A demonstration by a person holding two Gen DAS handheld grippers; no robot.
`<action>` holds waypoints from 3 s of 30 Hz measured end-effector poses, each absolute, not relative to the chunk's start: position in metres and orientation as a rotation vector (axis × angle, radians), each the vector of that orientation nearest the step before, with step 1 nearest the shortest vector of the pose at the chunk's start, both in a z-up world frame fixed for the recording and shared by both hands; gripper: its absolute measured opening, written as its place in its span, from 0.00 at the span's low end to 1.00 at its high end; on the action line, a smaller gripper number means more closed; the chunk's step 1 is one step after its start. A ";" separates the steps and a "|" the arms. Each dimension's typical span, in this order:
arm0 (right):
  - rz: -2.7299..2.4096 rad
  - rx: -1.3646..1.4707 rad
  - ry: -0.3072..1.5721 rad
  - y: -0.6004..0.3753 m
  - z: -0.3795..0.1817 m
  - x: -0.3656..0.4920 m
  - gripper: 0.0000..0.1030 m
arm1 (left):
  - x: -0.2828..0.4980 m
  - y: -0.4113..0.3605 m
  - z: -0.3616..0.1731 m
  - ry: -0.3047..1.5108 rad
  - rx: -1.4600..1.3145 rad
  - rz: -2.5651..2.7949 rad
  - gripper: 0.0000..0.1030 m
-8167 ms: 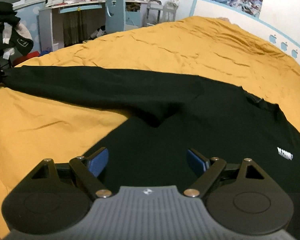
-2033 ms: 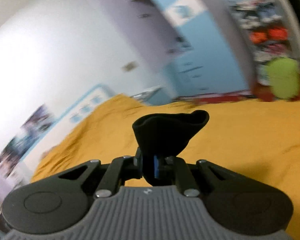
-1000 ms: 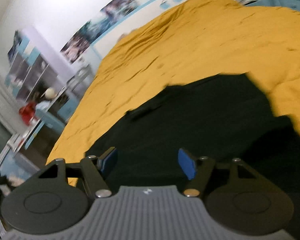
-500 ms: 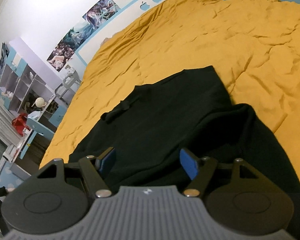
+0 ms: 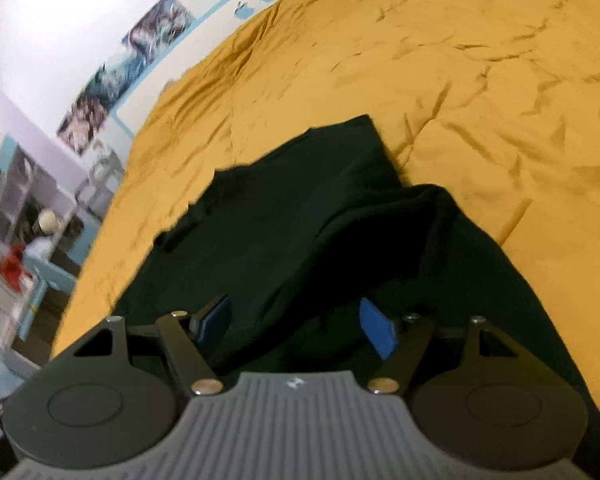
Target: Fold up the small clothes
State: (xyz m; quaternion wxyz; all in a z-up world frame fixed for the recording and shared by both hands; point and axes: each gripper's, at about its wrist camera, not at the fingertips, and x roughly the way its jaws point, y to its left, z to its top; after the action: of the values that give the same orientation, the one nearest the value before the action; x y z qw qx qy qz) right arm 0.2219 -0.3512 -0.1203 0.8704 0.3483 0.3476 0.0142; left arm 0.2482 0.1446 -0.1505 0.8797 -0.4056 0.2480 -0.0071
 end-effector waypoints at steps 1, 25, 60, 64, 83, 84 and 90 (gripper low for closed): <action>0.018 0.761 0.714 -0.357 -0.121 0.222 0.67 | 0.246 0.148 -0.141 0.475 -0.828 -0.027 0.07; -0.203 0.934 0.746 -0.413 -0.143 0.250 0.00 | 0.231 0.173 -0.194 0.639 -0.818 0.138 0.08; 0.016 0.496 0.757 -0.366 -0.093 0.224 0.58 | 0.225 0.166 -0.142 0.694 -0.697 -0.036 0.30; 0.108 0.418 0.721 -0.373 -0.068 0.174 0.58 | 0.174 0.147 -0.117 0.699 -0.592 -0.192 0.30; 0.359 0.354 0.892 -0.460 -0.087 -0.048 0.60 | -0.035 0.248 -0.144 0.666 -0.635 -0.164 0.54; 0.367 0.398 0.902 -0.464 -0.092 -0.051 0.60 | -0.037 0.250 -0.151 0.669 -0.665 -0.175 0.54; 0.409 0.382 0.929 -0.454 -0.096 -0.060 0.60 | -0.039 0.253 -0.173 0.681 -0.767 -0.230 0.54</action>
State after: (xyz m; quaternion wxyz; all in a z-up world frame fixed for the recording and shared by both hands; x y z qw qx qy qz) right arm -0.0605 -0.4542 -0.0959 0.8566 0.1817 0.4419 0.1947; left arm -0.0394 0.2529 -0.1732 0.8650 -0.3660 0.3252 -0.1098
